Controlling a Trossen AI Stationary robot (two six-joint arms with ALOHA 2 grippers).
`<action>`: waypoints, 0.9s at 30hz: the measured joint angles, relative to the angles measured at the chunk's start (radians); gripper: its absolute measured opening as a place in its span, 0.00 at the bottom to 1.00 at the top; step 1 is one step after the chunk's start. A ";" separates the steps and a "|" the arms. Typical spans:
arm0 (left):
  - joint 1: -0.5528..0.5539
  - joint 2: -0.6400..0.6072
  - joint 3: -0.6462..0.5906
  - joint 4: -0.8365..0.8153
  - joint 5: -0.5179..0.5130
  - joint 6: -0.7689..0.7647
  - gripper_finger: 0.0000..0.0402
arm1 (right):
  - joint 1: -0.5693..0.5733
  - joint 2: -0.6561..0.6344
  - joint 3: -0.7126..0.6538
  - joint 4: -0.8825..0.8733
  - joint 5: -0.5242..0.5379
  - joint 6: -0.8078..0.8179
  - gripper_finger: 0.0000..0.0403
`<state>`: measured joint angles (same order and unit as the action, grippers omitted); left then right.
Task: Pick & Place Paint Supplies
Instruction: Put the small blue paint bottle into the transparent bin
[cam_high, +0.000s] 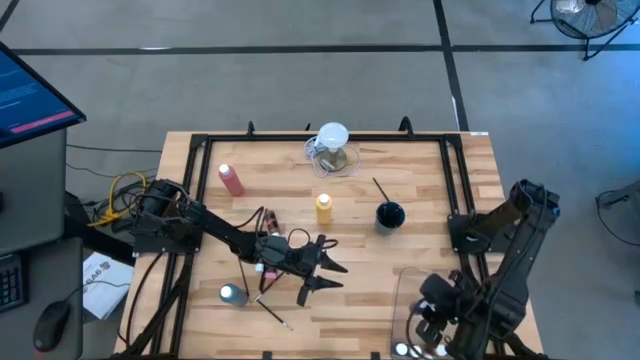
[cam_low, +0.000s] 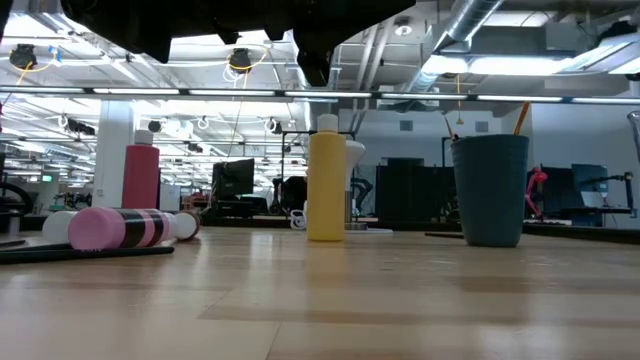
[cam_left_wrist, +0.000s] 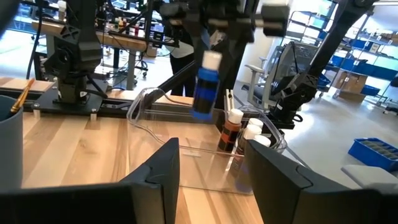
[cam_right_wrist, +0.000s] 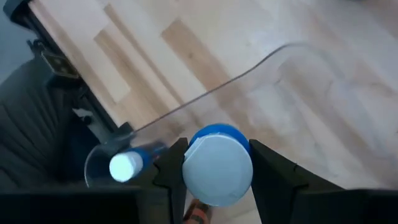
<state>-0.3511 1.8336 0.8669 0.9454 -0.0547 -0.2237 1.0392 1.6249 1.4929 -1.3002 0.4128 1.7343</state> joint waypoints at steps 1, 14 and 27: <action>0.000 0.000 0.000 0.000 0.000 0.001 0.35 | 0.006 0.000 -0.018 0.028 0.000 0.000 0.32; 0.003 0.000 -0.001 0.007 0.000 0.002 0.35 | 0.000 0.046 -0.181 0.314 -0.017 -0.095 0.34; 0.003 0.000 -0.001 0.006 0.000 0.007 0.35 | -0.074 0.161 -0.180 0.425 -0.153 -0.252 0.32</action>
<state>-0.3481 1.8336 0.8661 0.9516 -0.0547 -0.2165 0.9653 1.7860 1.3125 -0.8755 0.2602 1.4827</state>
